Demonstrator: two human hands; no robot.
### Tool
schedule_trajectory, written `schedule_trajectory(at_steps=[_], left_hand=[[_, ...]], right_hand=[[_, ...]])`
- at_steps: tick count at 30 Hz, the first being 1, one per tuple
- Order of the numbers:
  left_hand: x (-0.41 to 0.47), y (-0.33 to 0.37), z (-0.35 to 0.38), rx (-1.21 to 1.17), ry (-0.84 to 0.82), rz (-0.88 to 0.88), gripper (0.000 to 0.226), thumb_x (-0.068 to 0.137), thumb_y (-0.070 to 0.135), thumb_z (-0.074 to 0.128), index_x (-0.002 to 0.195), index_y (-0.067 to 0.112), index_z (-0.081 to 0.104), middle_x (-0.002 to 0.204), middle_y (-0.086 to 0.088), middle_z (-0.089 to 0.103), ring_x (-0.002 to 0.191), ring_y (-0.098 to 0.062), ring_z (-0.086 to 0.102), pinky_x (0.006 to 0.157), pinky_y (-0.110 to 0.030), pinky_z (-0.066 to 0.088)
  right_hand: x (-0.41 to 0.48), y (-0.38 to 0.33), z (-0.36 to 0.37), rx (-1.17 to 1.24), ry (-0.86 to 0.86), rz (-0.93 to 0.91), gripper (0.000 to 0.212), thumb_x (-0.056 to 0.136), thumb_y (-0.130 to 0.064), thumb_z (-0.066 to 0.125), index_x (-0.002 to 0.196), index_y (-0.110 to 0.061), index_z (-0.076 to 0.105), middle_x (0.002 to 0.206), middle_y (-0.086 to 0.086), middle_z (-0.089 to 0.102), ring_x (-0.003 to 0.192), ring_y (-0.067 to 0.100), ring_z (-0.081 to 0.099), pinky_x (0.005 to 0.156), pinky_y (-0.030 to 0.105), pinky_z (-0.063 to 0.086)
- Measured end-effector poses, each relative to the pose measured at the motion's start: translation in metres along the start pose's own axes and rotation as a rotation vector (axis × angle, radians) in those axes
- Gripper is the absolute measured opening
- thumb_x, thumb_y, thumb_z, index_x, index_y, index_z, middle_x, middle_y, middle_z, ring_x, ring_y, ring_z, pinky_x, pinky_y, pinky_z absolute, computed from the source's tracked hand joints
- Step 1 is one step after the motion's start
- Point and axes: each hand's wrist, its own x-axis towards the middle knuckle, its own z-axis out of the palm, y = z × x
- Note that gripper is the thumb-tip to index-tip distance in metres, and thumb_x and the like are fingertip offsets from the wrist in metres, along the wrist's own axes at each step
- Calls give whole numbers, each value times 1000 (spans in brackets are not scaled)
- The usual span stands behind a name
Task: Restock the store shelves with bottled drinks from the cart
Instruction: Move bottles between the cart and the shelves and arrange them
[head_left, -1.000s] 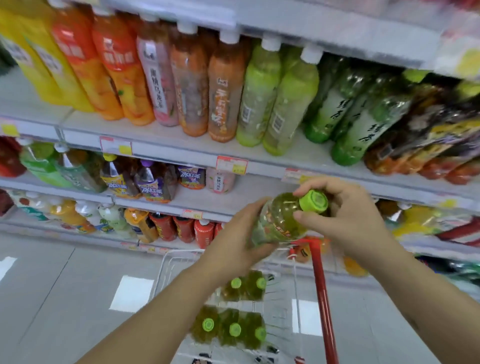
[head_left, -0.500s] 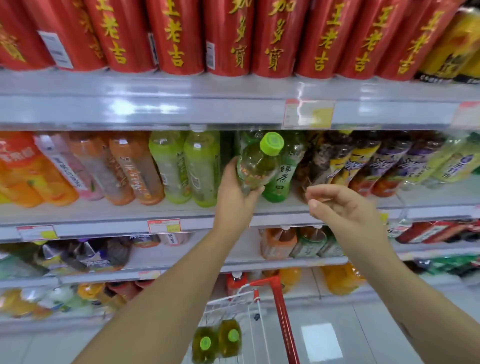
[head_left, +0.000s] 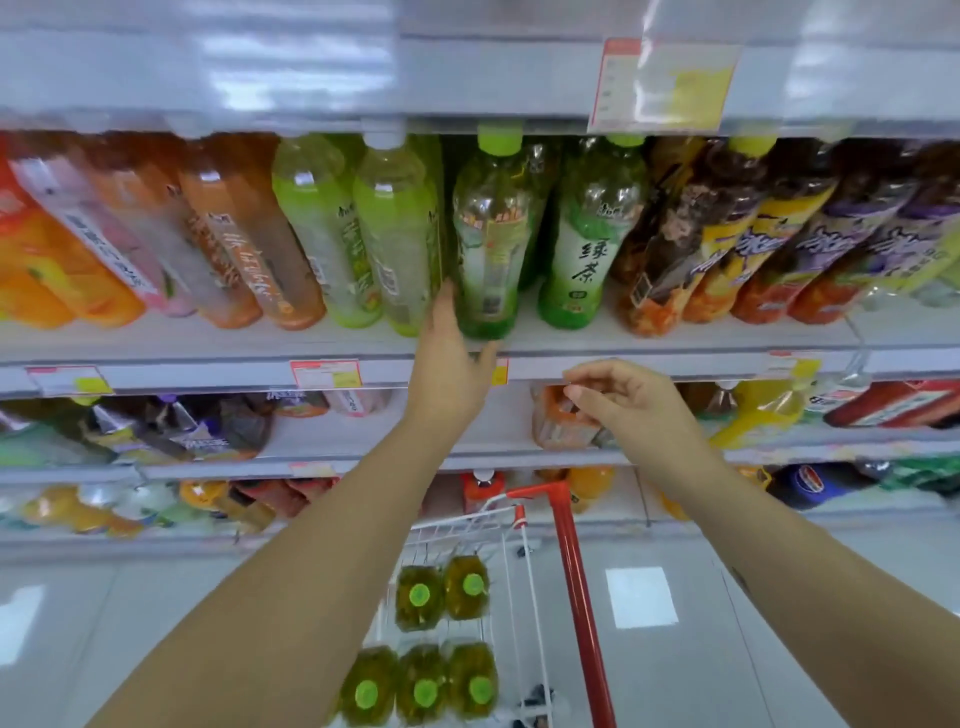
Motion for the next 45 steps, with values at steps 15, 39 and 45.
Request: schedule_trajectory(at_steps=[15,39,45], left_hand=[[-228,-292,-104,273,24,-645,34,90,7,55,123,14,57,123,-8,60,104,-20,57,90,-26,41],[-256,-373,-46,-331,-492,-640,63,96,-7,32,146,29,17,121,1,41,96,-19,44,84,-45,50],[-248,-339,29,-336,-586,-633,63,94,-5,38,142,33,23,102,12,47,80,-20,45,80,-58,53]], right_hand=[[-54,178,200,-345,-525,357,23,90,-13,56,112,-10,62,107,1,63,82,7,55,61,7,40],[-153,290,323,-673,-356,267,43,82,-30,68,122,-24,55,119,2,51,101,19,57,88,29,46],[-151,309,244,-761,-356,323,38,90,-25,58,126,-23,48,120,6,50,93,23,60,84,32,49]])
